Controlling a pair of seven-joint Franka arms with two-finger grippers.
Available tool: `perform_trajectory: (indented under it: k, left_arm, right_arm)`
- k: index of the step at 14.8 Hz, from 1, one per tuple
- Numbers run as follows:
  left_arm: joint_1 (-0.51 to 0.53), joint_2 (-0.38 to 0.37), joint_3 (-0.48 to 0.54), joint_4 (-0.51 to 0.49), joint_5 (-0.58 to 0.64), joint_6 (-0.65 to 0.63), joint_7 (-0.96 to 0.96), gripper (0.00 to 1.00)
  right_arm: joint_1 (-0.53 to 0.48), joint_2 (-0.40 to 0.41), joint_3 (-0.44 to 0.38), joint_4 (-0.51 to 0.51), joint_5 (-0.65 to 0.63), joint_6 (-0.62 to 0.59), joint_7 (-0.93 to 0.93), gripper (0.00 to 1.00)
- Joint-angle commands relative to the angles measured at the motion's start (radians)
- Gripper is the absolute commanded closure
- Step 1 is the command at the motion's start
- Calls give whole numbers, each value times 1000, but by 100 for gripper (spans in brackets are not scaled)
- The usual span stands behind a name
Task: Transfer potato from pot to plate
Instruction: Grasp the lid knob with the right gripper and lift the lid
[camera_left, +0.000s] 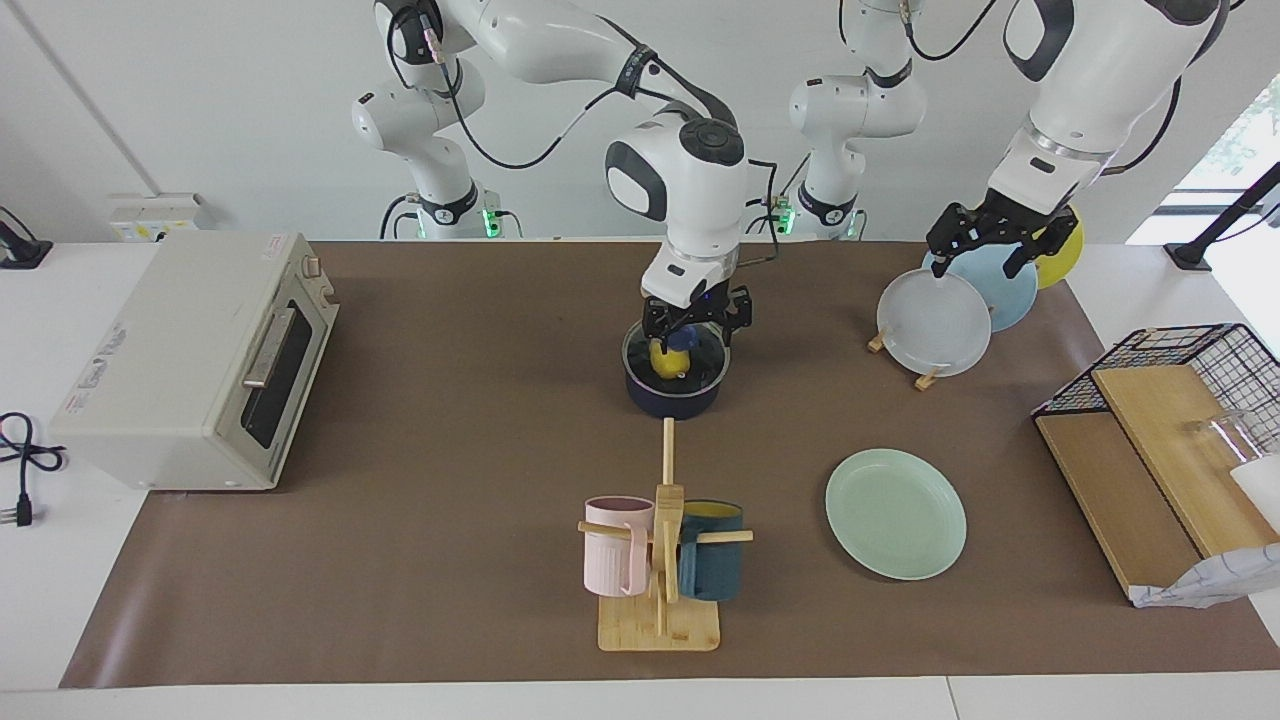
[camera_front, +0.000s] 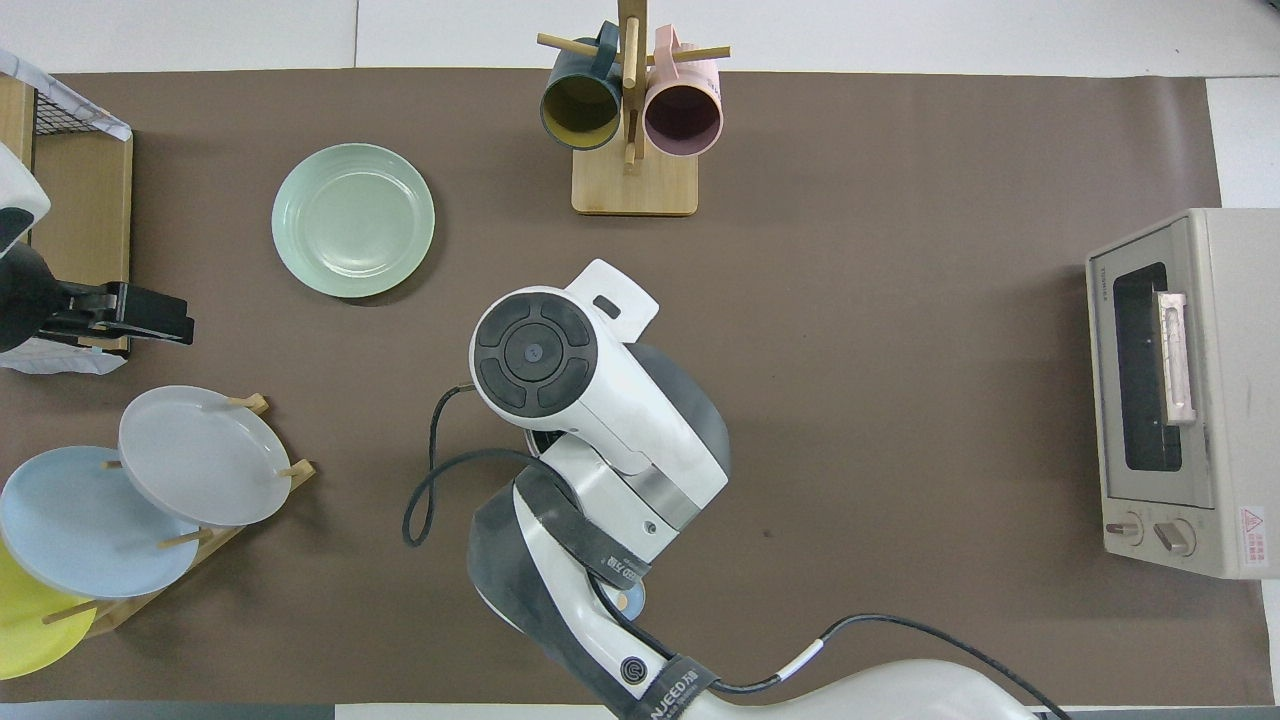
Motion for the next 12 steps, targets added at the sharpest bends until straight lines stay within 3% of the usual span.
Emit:
perform_trajectory:
  k: [1, 8, 12]
  left_arm:
    - [1, -20, 3, -17, -8, -9, -9, 0]
    - [1, -20, 3, -17, -8, -9, -9, 0]
    - [1, -20, 3, -17, -8, -9, -9, 0]
  right_arm:
    - [27, -62, -1, -113, -46, 36, 10, 0]
    - [29, -81, 1, -160, -71, 49, 18, 1]
    - [27, -92, 1, -196, -69, 96, 18, 9]
